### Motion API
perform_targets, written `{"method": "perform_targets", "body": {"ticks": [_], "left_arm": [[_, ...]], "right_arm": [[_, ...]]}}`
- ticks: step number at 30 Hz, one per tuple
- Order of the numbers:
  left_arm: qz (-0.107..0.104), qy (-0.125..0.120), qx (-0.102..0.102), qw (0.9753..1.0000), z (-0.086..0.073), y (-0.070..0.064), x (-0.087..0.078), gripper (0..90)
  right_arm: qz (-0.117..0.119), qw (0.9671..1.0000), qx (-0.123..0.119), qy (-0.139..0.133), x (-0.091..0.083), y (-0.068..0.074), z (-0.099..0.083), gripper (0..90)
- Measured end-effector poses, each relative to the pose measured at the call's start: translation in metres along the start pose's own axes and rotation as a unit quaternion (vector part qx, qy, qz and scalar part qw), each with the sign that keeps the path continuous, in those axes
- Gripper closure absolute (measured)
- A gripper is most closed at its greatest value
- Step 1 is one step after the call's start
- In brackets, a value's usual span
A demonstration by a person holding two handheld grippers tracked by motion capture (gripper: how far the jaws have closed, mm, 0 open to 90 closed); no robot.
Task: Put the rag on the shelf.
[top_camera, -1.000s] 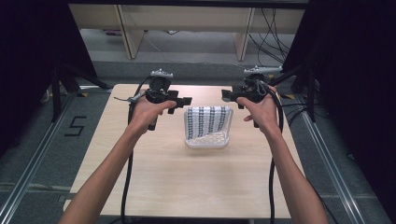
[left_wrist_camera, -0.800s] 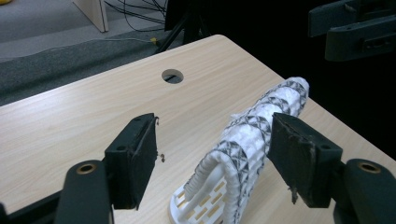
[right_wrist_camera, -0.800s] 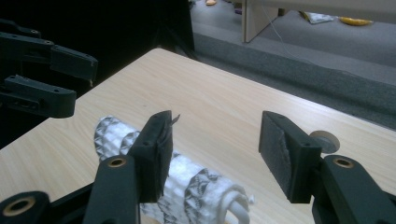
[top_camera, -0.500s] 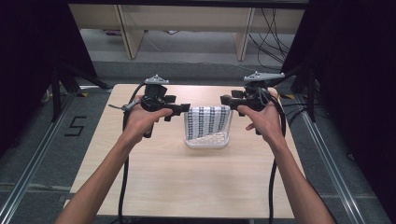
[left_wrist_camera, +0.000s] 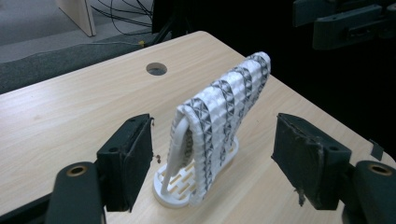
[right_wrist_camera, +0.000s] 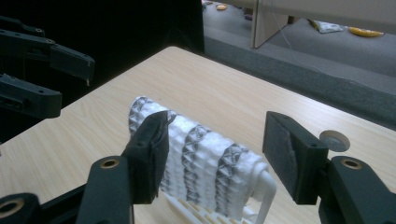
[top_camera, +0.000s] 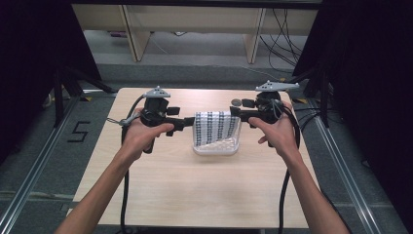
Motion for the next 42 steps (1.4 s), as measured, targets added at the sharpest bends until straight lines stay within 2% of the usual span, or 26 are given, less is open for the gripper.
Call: {"method": "perform_targets", "body": {"ticks": [1, 3, 4, 5, 7, 9, 10, 11, 12, 13, 18, 19, 21, 29, 31, 32, 34, 35, 37, 38, 40, 41, 42], "left_arm": [[-0.001, 0.001, 0.001, 1.0000, -0.001, -0.001, -0.001, 27.6], [-0.004, -0.001, 0.002, 1.0000, -0.003, -0.004, -0.002, 27.3], [-0.005, -0.002, 0.002, 1.0000, -0.004, -0.006, -0.002, 27.2], [-0.005, 0.000, 0.004, 1.0000, -0.006, -0.007, -0.003, 27.2], [-0.010, -0.001, 0.006, 0.9999, -0.008, -0.010, -0.004, 27.1], [-0.023, -0.006, -0.002, 0.9997, -0.010, -0.015, -0.005, 26.8], [-0.028, -0.006, -0.003, 0.9996, -0.012, -0.017, -0.006, 26.7], [-0.029, -0.009, -0.002, 0.9995, -0.013, -0.019, -0.007, 26.7], [-0.029, -0.010, -0.001, 0.9995, -0.014, -0.020, -0.008, 26.8], [-0.030, -0.009, 0.000, 0.9995, -0.015, -0.021, -0.009, 26.7], [-0.034, -0.014, 0.000, 0.9993, -0.021, -0.026, -0.013, 26.5], [-0.035, -0.014, 0.000, 0.9993, -0.022, -0.027, -0.014, 26.4], [-0.035, -0.015, -0.001, 0.9993, -0.024, -0.028, -0.015, 26.4], [-0.041, -0.015, 0.003, 0.9990, -0.037, -0.035, -0.019, 26.3], [-0.041, -0.013, 0.006, 0.9990, -0.040, -0.036, -0.019, 26.1], [-0.041, -0.013, 0.006, 0.9990, -0.040, -0.036, -0.019, 26.0], [-0.041, -0.012, 0.005, 0.9991, -0.043, -0.038, -0.020, 25.8], [-0.042, -0.013, 0.009, 0.9990, -0.046, -0.039, -0.020, 25.8], [-0.039, -0.011, 0.009, 0.9991, -0.049, -0.040, -0.021, 25.5], [-0.039, -0.012, 0.008, 0.9991, -0.050, -0.041, -0.021, 25.4], [-0.039, -0.011, 0.008, 0.9991, -0.051, -0.042, -0.021, 25.0], [-0.039, -0.007, 0.014, 0.9991, -0.054, -0.044, -0.021, 24.7], [-0.039, -0.007, 0.014, 0.9991, -0.054, -0.044, -0.021, 24.3]], "right_arm": [[-0.002, 1.0000, -0.005, -0.002, -0.001, 0.000, 0.000, 42.1], [-0.001, 1.0000, 0.001, -0.002, -0.002, 0.003, -0.002, 41.3], [0.002, 0.9999, -0.009, -0.007, -0.001, 0.002, -0.002, 41.0], [0.005, 1.0000, 0.001, -0.004, -0.002, 0.005, -0.004, 40.7], [0.004, 1.0000, -0.006, -0.001, -0.003, 0.006, -0.006, 40.1], [0.004, 1.0000, -0.005, -0.004, -0.004, 0.007, -0.008, 39.4], [0.005, 0.9999, -0.014, -0.002, -0.004, 0.007, -0.009, 39.2], [0.006, 1.0000, -0.002, -0.002, -0.005, 0.009, -0.011, 39.0], [0.005, 0.9998, -0.019, -0.003, -0.005, 0.007, -0.011, 38.9], [0.008, 0.9999, -0.008, -0.002, -0.005, 0.009, -0.013, 38.7], [0.007, 0.9999, -0.015, 0.002, -0.007, 0.008, -0.020, 36.9], [0.011, 0.9999, -0.004, 0.002, -0.007, 0.010, -0.022, 36.7], [0.014, 0.9998, -0.010, 0.002, -0.007, 0.009, -0.022, 36.3], [0.015, 0.9999, 0.000, -0.001, -0.011, 0.011, -0.031, 33.2], [0.017, 0.9998, -0.010, -0.005, -0.013, 0.010, -0.032, 32.8], [0.017, 0.9998, -0.001, -0.005, -0.014, 0.012, -0.033, 32.6], [0.014, 0.9999, -0.002, -0.003, -0.016, 0.012, -0.036, 32.2], [0.022, 0.9997, -0.009, -0.007, -0.016, 0.013, -0.036, 32.1], [0.018, 0.9998, -0.003, -0.005, -0.019, 0.014, -0.039, 31.6], [0.024, 0.9997, -0.008, -0.004, -0.019, 0.014, -0.040, 31.4], [0.020, 0.9998, -0.006, -0.003, -0.020, 0.015, -0.042, 31.2], [0.018, 0.9997, -0.015, 0.000, -0.021, 0.015, -0.043, 30.9], [0.018, 0.9998, -0.007, 0.001, -0.022, 0.016, -0.044, 30.7]]}}
Point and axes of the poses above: each handheld gripper's, and its own axes: x roughly forward along the jaws, z roughly out of its top, y roughly to its left, the point moved 8 cm from there along x, roughly forward along the jaws, and after that the axes turned 11 degrees about x, right-handed, at the moved point
